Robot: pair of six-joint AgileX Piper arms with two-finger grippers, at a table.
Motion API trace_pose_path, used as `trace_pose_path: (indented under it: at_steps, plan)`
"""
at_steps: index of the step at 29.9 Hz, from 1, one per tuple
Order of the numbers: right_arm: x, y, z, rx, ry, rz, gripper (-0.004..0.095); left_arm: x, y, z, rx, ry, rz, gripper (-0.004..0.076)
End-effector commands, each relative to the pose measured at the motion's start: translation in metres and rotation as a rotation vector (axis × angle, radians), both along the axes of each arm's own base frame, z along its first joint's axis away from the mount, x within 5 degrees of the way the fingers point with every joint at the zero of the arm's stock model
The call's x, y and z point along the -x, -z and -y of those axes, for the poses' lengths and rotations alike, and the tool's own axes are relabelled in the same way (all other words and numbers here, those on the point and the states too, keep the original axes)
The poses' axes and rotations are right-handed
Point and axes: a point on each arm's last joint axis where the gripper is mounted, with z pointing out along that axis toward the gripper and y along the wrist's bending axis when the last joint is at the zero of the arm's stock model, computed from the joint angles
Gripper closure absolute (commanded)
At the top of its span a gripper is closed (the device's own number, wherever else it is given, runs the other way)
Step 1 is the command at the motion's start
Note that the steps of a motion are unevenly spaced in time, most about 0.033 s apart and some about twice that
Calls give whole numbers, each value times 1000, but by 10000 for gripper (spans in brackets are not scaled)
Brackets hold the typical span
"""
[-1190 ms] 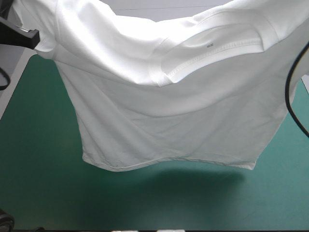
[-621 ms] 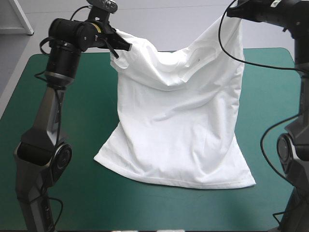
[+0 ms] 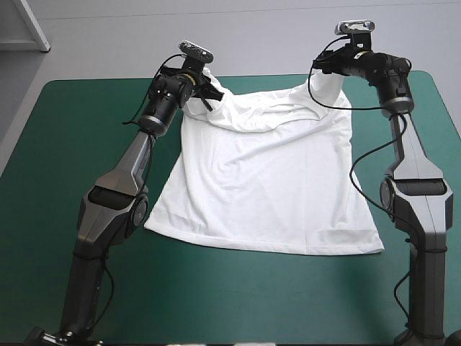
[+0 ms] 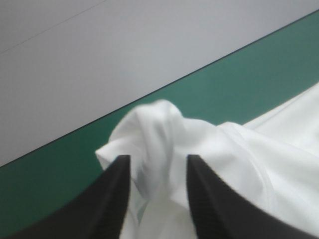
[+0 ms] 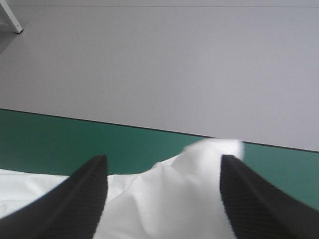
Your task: Fold the cloth
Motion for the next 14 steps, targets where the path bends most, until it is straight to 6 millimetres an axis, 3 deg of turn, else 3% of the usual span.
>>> trace_pose_path:
  at_steps: [1,3,4,8,14]
  plan:
    - [17,-59,2,-41,24,168,165,10,-59,-3,79,7,191,185]
    - [21,-64,2,-34,14,156,205,12,-63,-4,72,5,195,76]
    - [24,-65,1,-26,5,140,217,13,-66,-5,68,4,197,60]
    - [46,-84,-1,24,-50,42,252,30,-92,-13,23,-17,175,73]
    - [83,-104,-6,-18,-96,-165,313,91,-163,-36,66,-83,72,78]
